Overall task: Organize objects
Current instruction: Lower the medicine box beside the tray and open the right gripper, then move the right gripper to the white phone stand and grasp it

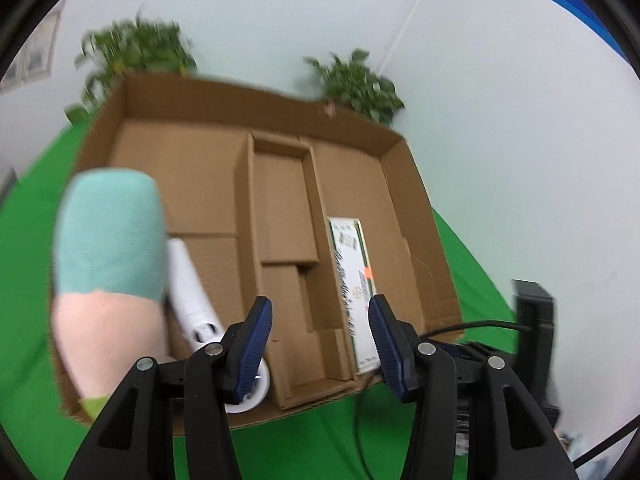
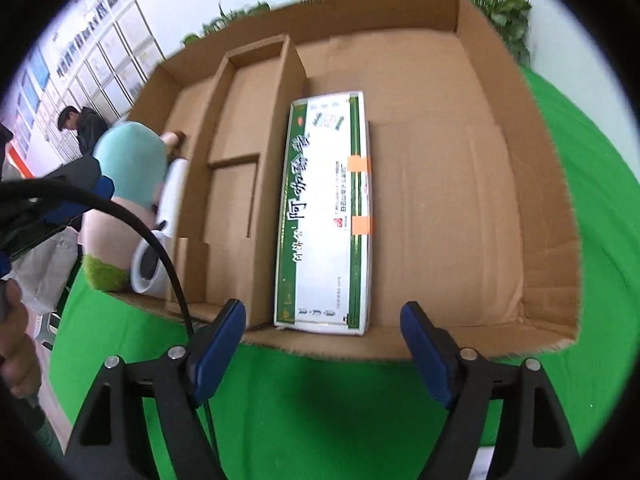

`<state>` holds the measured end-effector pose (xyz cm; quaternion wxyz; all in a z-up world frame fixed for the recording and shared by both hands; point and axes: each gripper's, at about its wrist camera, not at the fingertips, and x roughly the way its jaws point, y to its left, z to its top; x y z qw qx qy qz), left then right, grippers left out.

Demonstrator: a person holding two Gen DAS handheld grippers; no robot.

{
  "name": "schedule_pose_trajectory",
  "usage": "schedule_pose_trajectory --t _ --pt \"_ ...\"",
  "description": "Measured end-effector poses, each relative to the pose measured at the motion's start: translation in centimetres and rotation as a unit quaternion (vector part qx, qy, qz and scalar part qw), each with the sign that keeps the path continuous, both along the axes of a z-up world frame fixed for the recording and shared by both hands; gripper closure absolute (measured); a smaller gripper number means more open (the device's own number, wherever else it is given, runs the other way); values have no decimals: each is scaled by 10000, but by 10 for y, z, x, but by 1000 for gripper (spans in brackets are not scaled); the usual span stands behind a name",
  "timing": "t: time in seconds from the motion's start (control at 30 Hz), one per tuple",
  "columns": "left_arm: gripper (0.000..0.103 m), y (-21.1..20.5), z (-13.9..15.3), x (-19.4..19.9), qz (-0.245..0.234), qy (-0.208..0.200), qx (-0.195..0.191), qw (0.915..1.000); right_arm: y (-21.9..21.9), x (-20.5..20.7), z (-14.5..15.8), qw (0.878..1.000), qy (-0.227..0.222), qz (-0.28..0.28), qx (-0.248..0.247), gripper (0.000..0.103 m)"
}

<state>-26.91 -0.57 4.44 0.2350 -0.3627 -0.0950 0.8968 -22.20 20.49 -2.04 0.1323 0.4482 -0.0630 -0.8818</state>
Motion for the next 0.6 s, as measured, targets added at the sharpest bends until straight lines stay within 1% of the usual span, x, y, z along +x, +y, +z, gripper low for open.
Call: schedule_pose_trajectory --t 0.03,0.07,0.1,0.13,0.17,0.2,0.23,0.3,0.33,0.4,0.43,0.5,0.6 --pt "40 -4 9 20 190 285 -196 9992 1 8 4 9999 126 -23 76 18" --pt "20 -5 15 32 366 532 -336 9973 1 18 8 9996 257 -28 147 16" --pt "10 -5 21 47 584 851 -461 9936 2 30 13 9988 410 -43 251 14" --pt "0 -5 29 68 821 1252 -545 9872 2 42 20 9972 627 -83 397 12" --pt "0 -4 34 89 1048 1691 -610 9781 1 56 27 9942 890 -137 586 4" --pt "0 -4 38 106 1146 1902 -683 9726 -1 64 30 9911 1083 -189 757 1" --pt "0 0 39 120 1182 2006 -782 9694 -1 74 35 9859 1309 -261 1007 1" --pt "0 8 37 133 1181 1938 -882 9699 3 81 36 9797 1500 -373 1275 1" --pt "0 12 34 140 1218 1865 -956 9702 5 77 32 9797 1494 -464 1250 1" --pt "0 21 28 149 1232 1731 -1172 9701 6 86 33 9819 1466 -500 1085 1" --pt "0 26 25 152 1224 1702 -1289 9692 -10 78 33 9809 1512 -548 1091 1" --pt "0 38 16 154 1266 1698 -1528 9653 -9 86 37 9785 1618 -632 1116 1" --pt "0 52 8 167 1271 1841 -1888 9562 -9 105 44 9770 1693 -752 1059 1"
